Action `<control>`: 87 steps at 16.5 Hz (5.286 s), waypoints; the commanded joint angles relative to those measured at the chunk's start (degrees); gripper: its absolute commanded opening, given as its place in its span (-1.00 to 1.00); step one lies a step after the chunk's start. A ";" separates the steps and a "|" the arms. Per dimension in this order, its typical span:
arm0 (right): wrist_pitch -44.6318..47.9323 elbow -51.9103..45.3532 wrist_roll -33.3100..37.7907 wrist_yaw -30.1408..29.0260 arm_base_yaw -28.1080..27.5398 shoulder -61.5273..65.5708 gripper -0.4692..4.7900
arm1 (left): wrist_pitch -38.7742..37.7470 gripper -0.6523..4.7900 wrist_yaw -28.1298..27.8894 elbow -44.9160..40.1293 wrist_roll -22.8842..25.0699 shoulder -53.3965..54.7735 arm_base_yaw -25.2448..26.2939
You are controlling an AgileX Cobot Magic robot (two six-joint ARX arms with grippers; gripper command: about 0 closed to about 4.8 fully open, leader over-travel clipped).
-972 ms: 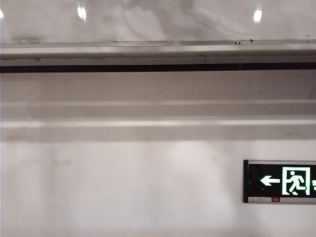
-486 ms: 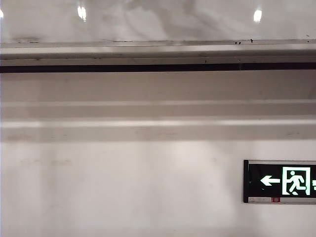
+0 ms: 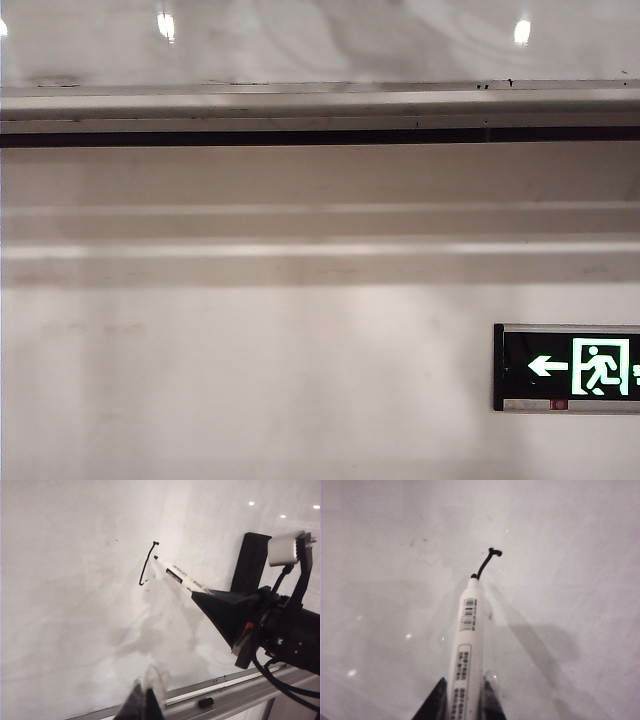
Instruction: Take a marker from the whiteboard tray, write "Hi!" on the whiteboard, and then put the marker back vertically into the whiteboard tray.
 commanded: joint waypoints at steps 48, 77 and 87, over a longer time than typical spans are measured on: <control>-2.14 0.24 0.04 5.07 -2.47 -1.92 -0.83 | 0.35 -0.78 1.14 0.22 -0.50 -0.15 0.00; 0.76 0.24 -0.11 0.35 -4.83 -1.44 -0.83 | 0.35 -0.78 1.64 0.22 -1.25 -0.26 0.00; -5.62 0.24 0.61 0.61 -4.83 -1.44 -0.83 | 0.37 -0.78 1.64 0.22 -1.25 -0.26 0.00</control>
